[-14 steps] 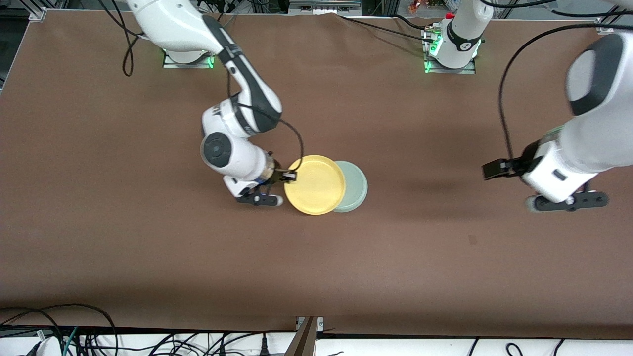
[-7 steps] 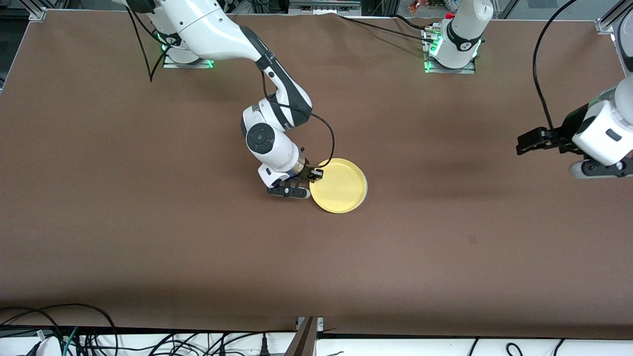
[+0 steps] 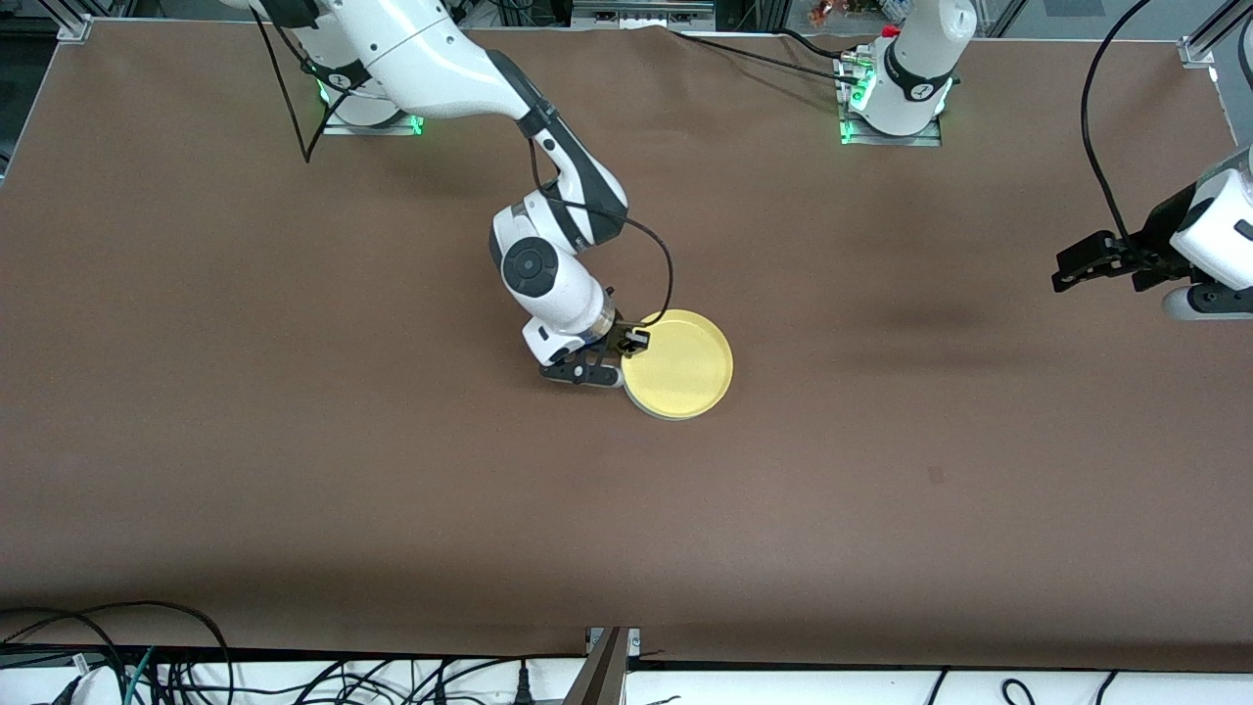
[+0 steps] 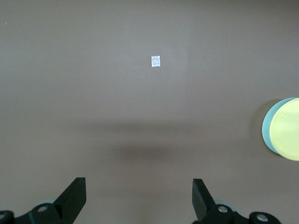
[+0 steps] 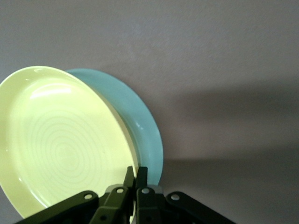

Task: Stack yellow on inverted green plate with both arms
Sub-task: 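Release the yellow plate on the green plate with the right gripper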

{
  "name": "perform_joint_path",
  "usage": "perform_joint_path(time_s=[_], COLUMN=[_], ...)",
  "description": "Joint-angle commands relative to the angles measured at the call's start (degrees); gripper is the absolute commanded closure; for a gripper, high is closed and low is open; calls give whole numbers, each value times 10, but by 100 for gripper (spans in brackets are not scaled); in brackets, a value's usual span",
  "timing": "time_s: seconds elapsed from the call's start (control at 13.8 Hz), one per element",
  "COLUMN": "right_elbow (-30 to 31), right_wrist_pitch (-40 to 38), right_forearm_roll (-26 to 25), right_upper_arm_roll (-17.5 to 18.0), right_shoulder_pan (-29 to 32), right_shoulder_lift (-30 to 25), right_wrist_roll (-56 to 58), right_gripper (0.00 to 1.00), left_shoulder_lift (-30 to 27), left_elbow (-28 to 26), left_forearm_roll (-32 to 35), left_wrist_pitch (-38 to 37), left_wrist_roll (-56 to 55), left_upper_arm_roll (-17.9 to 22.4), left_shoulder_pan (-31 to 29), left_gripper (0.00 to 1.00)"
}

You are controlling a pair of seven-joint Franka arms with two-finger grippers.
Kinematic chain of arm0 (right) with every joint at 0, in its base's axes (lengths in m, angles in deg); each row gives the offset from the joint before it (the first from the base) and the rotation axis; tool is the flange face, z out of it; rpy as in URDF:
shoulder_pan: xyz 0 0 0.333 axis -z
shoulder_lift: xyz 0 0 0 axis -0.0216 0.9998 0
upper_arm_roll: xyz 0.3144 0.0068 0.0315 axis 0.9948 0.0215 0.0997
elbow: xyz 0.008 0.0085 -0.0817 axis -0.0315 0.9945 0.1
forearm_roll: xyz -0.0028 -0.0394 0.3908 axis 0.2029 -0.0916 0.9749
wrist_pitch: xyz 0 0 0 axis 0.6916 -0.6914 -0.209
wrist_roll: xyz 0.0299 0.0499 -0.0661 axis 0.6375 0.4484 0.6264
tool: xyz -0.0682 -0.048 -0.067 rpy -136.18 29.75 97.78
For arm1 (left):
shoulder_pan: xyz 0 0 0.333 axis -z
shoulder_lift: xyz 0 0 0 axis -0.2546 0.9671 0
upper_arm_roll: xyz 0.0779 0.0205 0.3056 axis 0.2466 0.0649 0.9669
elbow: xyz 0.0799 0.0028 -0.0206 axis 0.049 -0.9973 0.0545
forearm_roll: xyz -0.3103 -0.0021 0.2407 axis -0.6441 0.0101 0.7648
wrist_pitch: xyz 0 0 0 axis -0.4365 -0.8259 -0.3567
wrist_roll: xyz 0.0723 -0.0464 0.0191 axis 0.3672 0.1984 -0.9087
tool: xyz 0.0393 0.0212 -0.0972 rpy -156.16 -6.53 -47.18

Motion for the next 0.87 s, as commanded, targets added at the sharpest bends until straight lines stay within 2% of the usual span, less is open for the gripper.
perform_joint_path(time_s=[0.0,0.14,0.29,0.58,0.65,0.79], right_elbow=[-4,-13,-33,-158,-177,-186], right_wrist_pitch=[14,3,-49,-300,-349,-399], right_forearm_roll=[4,-14,-39,-57,-57,-57], right_upper_arm_roll=[-8,-16,-39,-62,-76,-117], right_shoulder_pan=[-11,-1,14,91,107,121], right_shoulder_lift=[7,0,-13,-18,-25,-51], right_wrist_roll=[-2,9,18,137,167,229], right_gripper=[1,0,0,0,0,0], left_shoulder_lift=[-2,18,34,36,36,40], left_elbow=[-2,12,41,43,47,67], left_forearm_roll=[14,14,14,14,14,14], left_wrist_pitch=[24,24,13,12,12,12], left_wrist_roll=[1,-1,0,0,0,0], left_upper_arm_roll=[-2,0,1,1,1,5], left_shoulder_pan=[0,-7,-12,-14,-13,-21], left_gripper=[0,0,0,0,0,0])
